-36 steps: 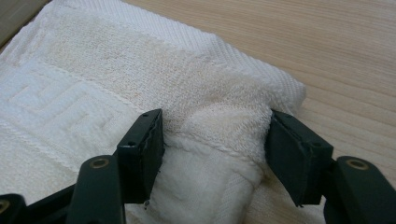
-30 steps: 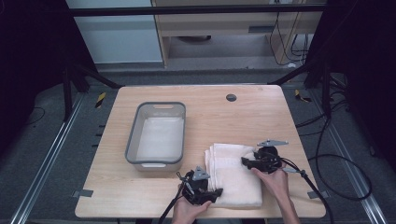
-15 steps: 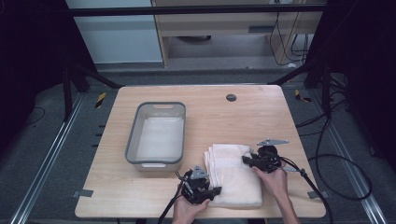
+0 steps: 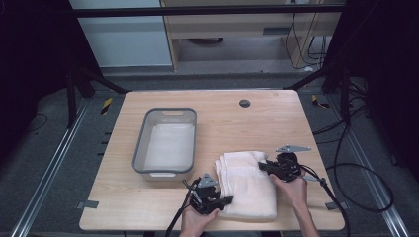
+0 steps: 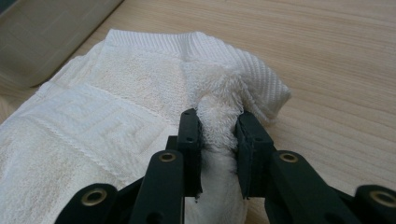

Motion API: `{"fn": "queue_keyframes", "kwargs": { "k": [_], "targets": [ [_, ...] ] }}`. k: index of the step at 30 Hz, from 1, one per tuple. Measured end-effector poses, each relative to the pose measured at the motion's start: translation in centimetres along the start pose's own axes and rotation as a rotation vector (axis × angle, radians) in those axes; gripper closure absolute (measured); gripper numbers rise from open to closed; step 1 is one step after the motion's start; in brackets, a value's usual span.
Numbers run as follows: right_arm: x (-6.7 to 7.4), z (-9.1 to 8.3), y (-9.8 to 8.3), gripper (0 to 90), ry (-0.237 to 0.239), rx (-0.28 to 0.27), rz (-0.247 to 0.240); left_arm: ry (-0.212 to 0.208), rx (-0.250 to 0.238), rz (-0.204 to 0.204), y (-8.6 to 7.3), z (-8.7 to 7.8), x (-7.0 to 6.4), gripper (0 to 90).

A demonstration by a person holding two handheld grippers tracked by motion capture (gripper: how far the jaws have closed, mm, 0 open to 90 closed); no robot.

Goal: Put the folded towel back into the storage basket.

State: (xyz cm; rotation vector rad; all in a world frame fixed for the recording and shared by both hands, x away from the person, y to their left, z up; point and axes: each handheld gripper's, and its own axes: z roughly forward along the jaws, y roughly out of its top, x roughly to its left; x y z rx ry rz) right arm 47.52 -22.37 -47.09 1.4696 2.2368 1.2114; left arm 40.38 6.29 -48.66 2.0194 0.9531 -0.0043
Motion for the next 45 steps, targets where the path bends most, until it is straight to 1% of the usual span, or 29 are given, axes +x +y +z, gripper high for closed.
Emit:
{"fn": "queue_keyframes", "kwargs": {
  "k": [5,6,7,8,11,13,14,15,16,17,19,21,23,25,27,30,35,38,41,45],
  "targets": [
    [0.1,-0.7,0.2,74.2,0.018,-0.017,0.008,0.005,-0.007,0.013,0.2,-0.4,-0.3,68.0],
    [0.1,-0.8,0.2,74.2,0.018,-0.020,0.007,0.007,-0.008,0.024,0.3,-0.5,-0.3,68.0],
    [0.2,-0.9,0.3,74.2,0.016,-0.020,0.008,0.009,-0.009,0.027,0.4,-0.6,-0.4,68.0],
    [0.2,-1.0,0.3,74.2,0.010,-0.027,-0.009,0.007,-0.014,0.028,0.5,-0.8,-0.5,68.0],
    [0.7,-1.4,0.6,74.2,0.003,-0.045,-0.024,0.008,-0.028,0.027,0.8,-1.2,-0.5,68.0],
    [0.9,-1.6,0.8,74.2,0.005,-0.057,-0.026,0.005,-0.032,0.030,1.0,-1.6,-0.5,68.0],
    [0.9,-1.9,0.9,74.2,0.012,-0.076,-0.029,0.009,-0.038,0.038,1.1,-1.8,-0.5,68.0],
    [0.9,-1.9,0.9,74.2,0.012,-0.076,-0.029,0.009,-0.038,0.038,1.1,-1.8,-0.5,68.0],
    [0.9,-2.3,1.1,74.1,0.026,-0.087,-0.018,0.008,-0.044,0.043,1.3,-2.1,-0.6,68.0],
    [0.9,-2.3,1.1,74.1,0.026,-0.087,-0.018,0.008,-0.044,0.043,1.3,-2.1,-0.6,68.0],
    [1.2,-2.8,1.4,74.2,0.022,-0.103,-0.025,0.018,-0.055,0.062,1.6,-2.5,-0.9,68.0],
    [1.4,-3.0,1.6,74.2,0.018,-0.119,-0.039,0.019,-0.061,0.063,1.7,-2.7,-0.9,68.0],
    [1.6,-3.2,1.7,74.1,0.017,-0.126,-0.039,0.019,-0.066,0.069,1.9,-3.1,-0.9,68.0],
    [1.7,-3.4,1.9,74.1,0.029,-0.144,-0.035,0.024,-0.073,0.075,2.1,-3.4,-1.0,68.0],
    [1.8,-3.6,2.0,74.1,0.029,-0.148,-0.030,0.026,-0.078,0.080,2.3,-3.6,-1.1,68.0],
    [2.1,-3.8,2.3,74.1,0.020,-0.163,-0.056,0.037,-0.086,0.092,2.5,-4.0,-1.2,68.0],
    [2.3,-4.1,2.7,74.0,0.025,-0.180,-0.061,0.040,-0.100,0.098,2.8,-4.5,-1.2,68.0],
    [2.3,-4.4,3.0,74.0,0.038,-0.195,-0.056,0.041,-0.112,0.101,3.0,-4.8,-1.4,68.0],
    [2.7,-4.7,3.4,74.0,0.029,-0.208,-0.073,0.051,-0.117,0.116,3.2,-5.1,-1.6,68.0],
    [2.9,-4.9,3.6,74.0,0.031,-0.216,-0.079,0.049,-0.127,0.114,3.4,-5.5,-1.5,68.0]
  ]
}}
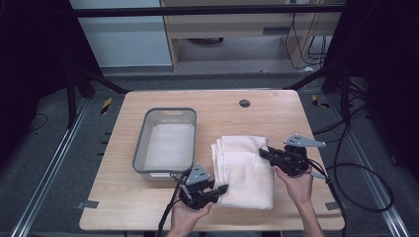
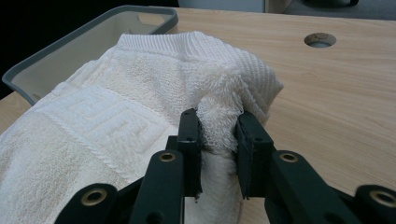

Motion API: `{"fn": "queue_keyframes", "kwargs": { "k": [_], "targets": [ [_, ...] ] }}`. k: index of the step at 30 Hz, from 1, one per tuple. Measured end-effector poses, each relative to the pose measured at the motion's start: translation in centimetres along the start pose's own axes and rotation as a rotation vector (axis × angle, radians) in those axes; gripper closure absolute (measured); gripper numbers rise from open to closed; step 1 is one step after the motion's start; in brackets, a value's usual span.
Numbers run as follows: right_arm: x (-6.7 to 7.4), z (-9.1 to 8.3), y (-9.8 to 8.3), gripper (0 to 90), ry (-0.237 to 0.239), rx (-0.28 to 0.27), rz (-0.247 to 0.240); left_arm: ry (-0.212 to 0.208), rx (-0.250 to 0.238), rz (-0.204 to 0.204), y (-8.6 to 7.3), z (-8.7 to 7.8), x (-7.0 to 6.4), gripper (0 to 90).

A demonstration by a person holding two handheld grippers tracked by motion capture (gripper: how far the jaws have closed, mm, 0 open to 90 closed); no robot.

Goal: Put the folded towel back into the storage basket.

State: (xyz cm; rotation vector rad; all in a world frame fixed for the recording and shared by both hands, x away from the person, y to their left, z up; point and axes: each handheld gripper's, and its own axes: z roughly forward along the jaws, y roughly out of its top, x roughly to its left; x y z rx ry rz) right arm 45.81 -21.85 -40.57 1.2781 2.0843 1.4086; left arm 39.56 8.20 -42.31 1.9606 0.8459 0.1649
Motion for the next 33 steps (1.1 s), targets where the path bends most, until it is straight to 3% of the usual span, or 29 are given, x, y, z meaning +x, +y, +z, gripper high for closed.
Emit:
{"fn": "queue_keyframes", "kwargs": {
  "k": [18,33],
  "targets": [
    [1.2,0.2,2.8,73.9,0.003,-0.051,-0.022,0.014,-0.044,0.029,2.2,-2.4,0.9,68.0],
    [3.3,1.3,6.0,73.8,0.008,-0.101,-0.048,0.037,-0.111,0.001,3.5,-5.2,2.6,68.0]
  ]
}}
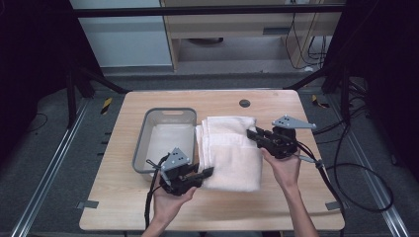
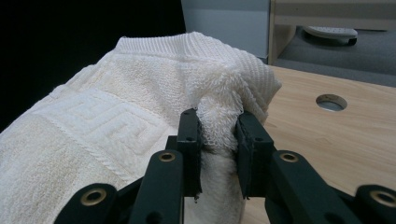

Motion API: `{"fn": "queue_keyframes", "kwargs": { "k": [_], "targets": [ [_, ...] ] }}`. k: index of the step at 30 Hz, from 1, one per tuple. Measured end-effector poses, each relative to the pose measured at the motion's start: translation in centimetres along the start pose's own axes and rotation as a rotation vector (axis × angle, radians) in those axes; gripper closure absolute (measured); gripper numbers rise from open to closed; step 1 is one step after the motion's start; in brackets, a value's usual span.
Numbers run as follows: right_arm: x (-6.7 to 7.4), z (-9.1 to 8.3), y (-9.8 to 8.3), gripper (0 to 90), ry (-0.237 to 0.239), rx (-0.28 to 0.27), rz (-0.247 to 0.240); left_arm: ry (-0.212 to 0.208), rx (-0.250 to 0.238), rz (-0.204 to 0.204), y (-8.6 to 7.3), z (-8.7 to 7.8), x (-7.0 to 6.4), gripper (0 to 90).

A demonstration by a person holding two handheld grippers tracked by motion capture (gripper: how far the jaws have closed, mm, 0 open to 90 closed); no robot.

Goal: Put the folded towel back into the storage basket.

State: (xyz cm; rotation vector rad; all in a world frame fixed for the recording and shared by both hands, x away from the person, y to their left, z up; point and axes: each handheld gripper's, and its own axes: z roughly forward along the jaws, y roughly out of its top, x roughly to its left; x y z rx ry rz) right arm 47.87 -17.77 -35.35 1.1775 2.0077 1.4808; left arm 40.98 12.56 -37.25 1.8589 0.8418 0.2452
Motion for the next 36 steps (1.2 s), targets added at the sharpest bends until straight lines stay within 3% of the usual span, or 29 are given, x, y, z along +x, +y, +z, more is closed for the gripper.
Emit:
{"fn": "queue_keyframes", "kwargs": {
  "k": [25,36],
  "targets": [
    [3.1,3.1,4.5,73.8,0.023,-0.029,-0.049,0.071,-0.066,-0.028,1.5,-3.7,3.2,68.1],
    [4.7,5.3,6.0,73.8,0.029,-0.034,-0.070,0.112,-0.073,-0.048,1.8,-5.2,4.9,68.1]
  ]
}}
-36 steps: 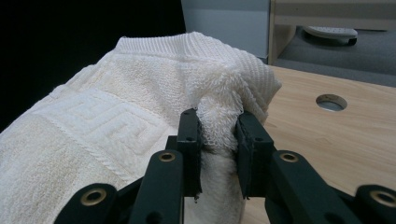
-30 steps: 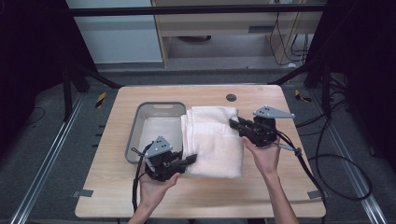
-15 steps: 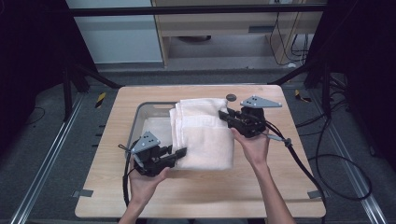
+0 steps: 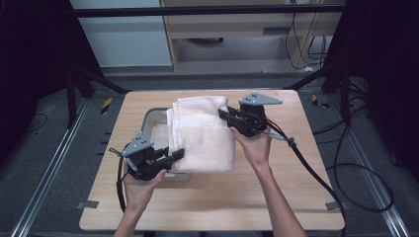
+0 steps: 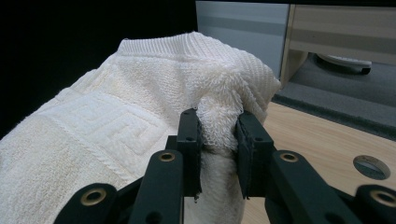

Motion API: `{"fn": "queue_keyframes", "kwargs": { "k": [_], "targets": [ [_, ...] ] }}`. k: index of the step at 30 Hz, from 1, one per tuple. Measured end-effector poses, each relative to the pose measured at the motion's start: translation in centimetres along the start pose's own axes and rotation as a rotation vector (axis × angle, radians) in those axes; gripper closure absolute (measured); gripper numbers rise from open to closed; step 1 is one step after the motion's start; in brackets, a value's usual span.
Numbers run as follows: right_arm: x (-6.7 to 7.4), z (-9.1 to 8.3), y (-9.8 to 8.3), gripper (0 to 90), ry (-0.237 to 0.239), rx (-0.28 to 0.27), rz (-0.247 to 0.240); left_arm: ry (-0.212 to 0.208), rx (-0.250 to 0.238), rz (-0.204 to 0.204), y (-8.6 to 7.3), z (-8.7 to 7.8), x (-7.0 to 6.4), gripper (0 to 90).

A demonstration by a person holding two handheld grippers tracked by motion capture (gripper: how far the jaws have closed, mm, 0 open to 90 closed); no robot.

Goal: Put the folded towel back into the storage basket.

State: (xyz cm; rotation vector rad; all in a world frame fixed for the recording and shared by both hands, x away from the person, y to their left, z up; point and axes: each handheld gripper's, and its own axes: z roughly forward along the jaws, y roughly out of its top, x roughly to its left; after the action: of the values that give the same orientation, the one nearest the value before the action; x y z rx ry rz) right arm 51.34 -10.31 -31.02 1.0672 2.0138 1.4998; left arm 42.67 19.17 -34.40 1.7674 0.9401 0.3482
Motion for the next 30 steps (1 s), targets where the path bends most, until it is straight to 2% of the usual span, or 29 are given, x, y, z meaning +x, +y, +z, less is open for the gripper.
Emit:
{"fn": "queue_keyframes", "kwargs": {
  "k": [8,22,30],
  "targets": [
    [1.0,1.6,0.8,73.6,0.002,-0.002,-0.008,0.021,-0.006,-0.028,0.1,-0.7,1.5,68.0],
    [2.8,4.9,1.8,73.2,0.010,-0.006,-0.020,0.093,-0.020,-0.052,0.3,-2.4,4.0,68.1],
    [3.5,6.4,2.2,73.2,0.009,-0.003,-0.022,0.119,-0.024,-0.073,0.4,-2.8,5.3,68.1]
  ]
}}
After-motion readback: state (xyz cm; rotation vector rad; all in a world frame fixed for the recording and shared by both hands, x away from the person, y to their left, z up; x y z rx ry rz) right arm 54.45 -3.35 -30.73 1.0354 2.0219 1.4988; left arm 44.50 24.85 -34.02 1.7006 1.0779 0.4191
